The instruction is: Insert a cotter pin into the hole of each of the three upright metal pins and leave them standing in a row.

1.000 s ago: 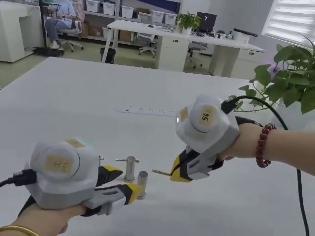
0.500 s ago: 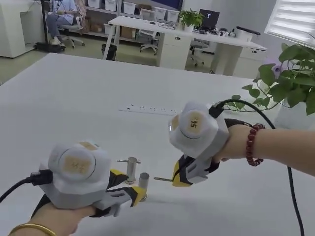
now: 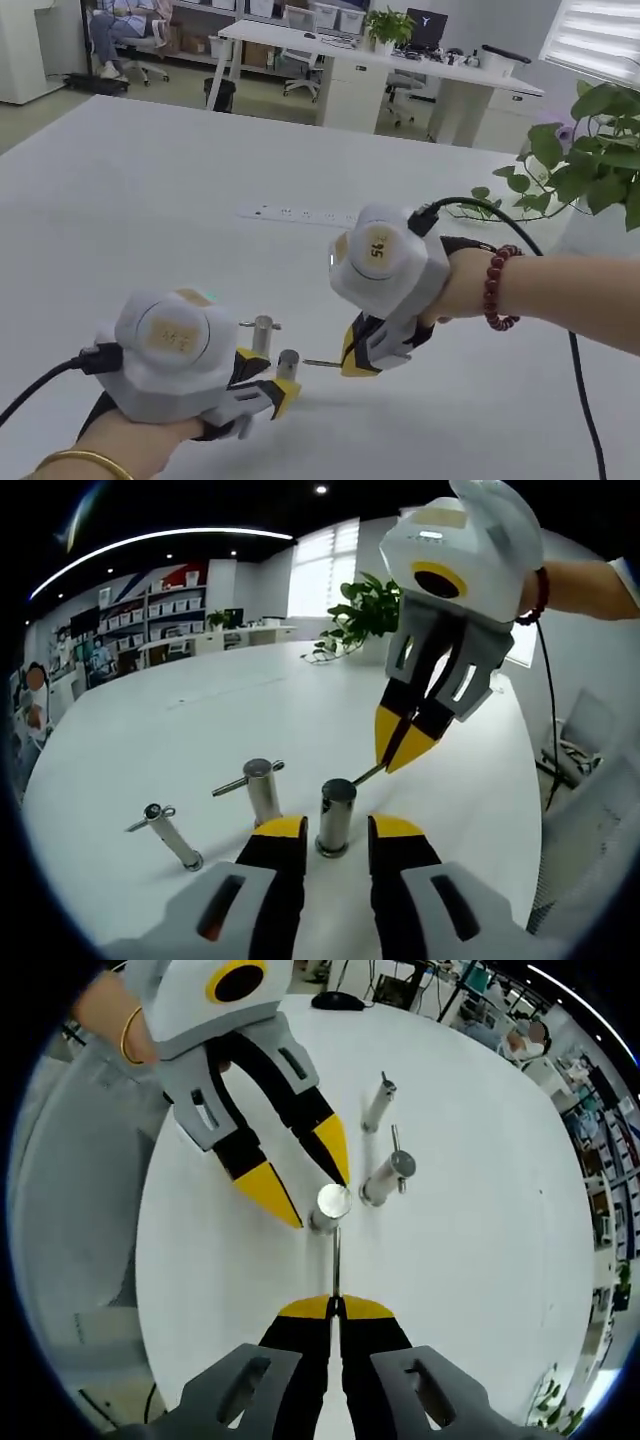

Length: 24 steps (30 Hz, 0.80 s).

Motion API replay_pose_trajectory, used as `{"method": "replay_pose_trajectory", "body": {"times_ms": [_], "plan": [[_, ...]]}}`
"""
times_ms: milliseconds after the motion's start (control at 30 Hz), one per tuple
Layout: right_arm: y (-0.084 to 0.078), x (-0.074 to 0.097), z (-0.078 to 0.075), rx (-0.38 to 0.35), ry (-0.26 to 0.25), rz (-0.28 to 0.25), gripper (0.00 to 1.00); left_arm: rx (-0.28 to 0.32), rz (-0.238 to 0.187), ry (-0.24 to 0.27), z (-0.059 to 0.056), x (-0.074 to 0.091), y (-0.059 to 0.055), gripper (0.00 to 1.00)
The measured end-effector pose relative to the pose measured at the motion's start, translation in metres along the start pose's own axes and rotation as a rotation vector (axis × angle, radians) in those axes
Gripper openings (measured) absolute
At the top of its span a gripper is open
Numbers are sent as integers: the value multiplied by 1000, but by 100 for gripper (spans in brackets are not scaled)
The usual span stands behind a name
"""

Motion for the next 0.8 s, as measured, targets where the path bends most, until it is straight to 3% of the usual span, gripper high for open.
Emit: {"method": "replay_pose_trajectory", "body": {"times_ms": [533,800], "plan": [[3,-3,-4,23,29,-1,3,22,16,-6,4,-11,-3,12],[4,0,-5,34,31,-10,3,25,14,-7,4,-12,-4,12]]}}
Point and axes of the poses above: the centre of the closed fingertips' face, and the gripper's own axes: x roughly backward along the fingers, z roughly to its left, y roughly out of its top, the point moved 10 cm from there along x, roughly backward along the fingers, and after that the axes turned 11 degrees about x, right-handed, at the moved point
